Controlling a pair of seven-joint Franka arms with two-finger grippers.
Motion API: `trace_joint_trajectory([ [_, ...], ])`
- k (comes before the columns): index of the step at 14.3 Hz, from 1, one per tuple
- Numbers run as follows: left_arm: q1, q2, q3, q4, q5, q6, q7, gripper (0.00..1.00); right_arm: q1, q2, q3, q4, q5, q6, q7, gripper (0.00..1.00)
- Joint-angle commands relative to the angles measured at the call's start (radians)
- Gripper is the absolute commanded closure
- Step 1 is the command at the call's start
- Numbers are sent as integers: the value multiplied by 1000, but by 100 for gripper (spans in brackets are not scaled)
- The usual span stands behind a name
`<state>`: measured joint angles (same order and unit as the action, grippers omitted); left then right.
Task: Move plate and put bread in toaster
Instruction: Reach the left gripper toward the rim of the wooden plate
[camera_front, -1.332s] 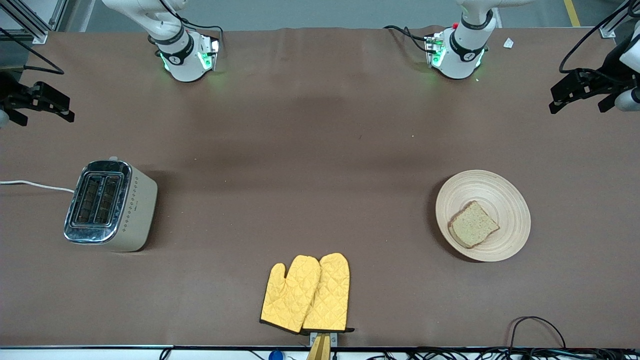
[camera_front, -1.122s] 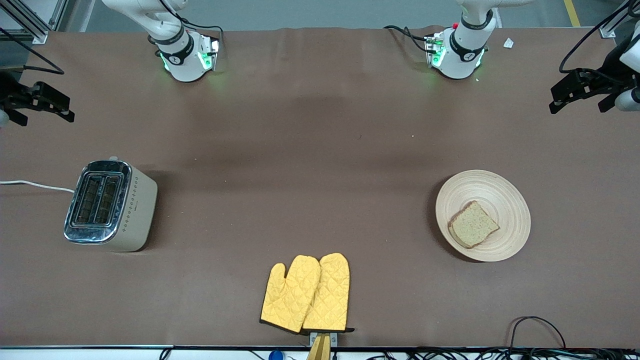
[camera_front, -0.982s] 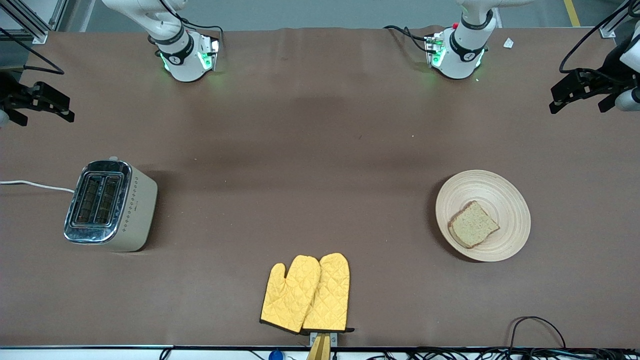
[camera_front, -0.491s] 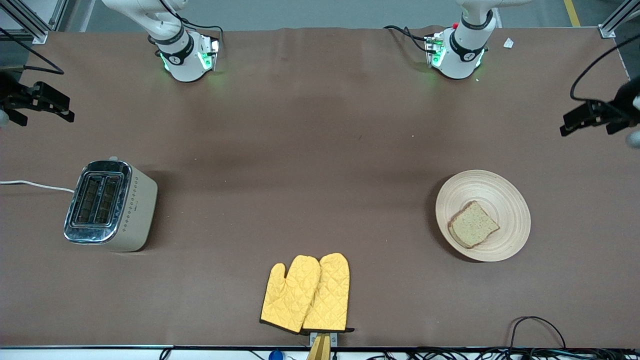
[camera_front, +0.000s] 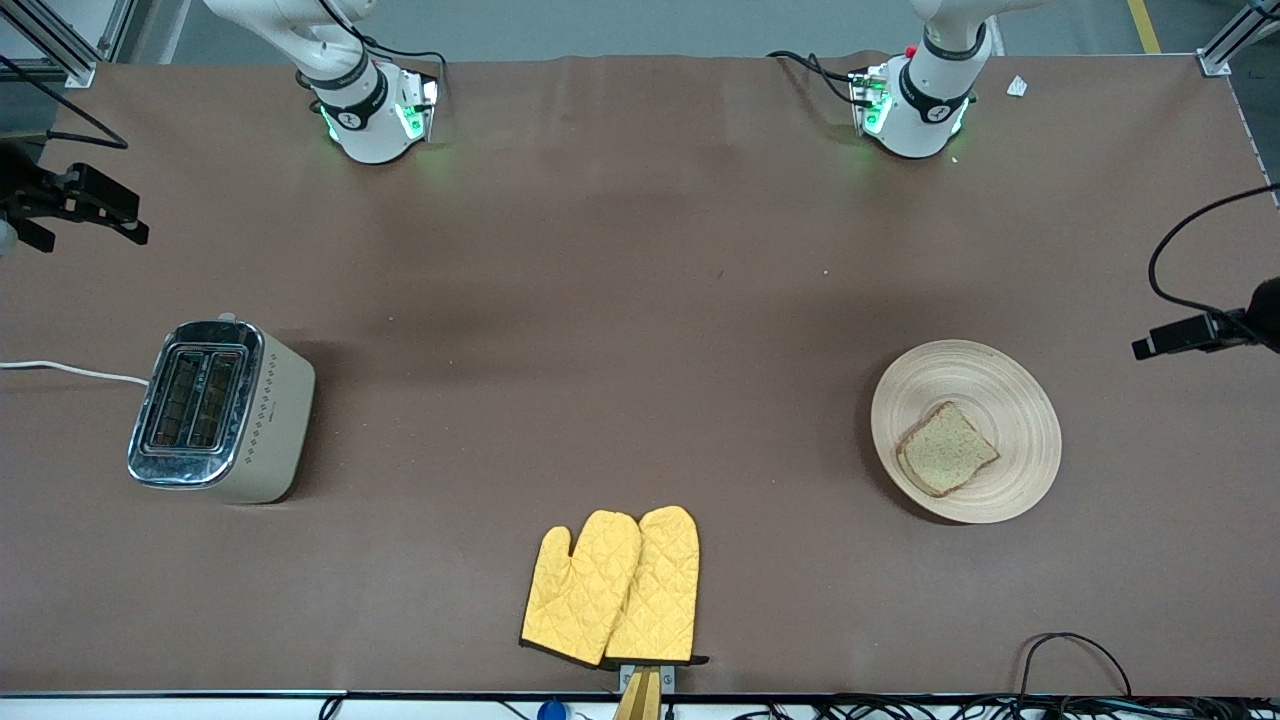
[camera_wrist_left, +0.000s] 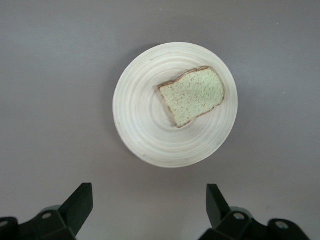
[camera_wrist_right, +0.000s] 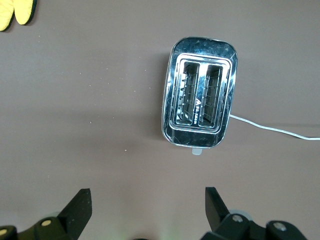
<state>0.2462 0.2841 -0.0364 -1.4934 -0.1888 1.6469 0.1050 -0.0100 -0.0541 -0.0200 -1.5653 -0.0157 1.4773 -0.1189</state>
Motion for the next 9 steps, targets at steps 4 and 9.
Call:
trace_joint_trajectory([
  [4,143,210,-5,30,-159,88,160,0,-1,-23,2,-21,0,6,-1,0],
  [9,255,378,-8,30,-346,133,396,0,-1,-23,2,-19,-1,6,-1,0],
])
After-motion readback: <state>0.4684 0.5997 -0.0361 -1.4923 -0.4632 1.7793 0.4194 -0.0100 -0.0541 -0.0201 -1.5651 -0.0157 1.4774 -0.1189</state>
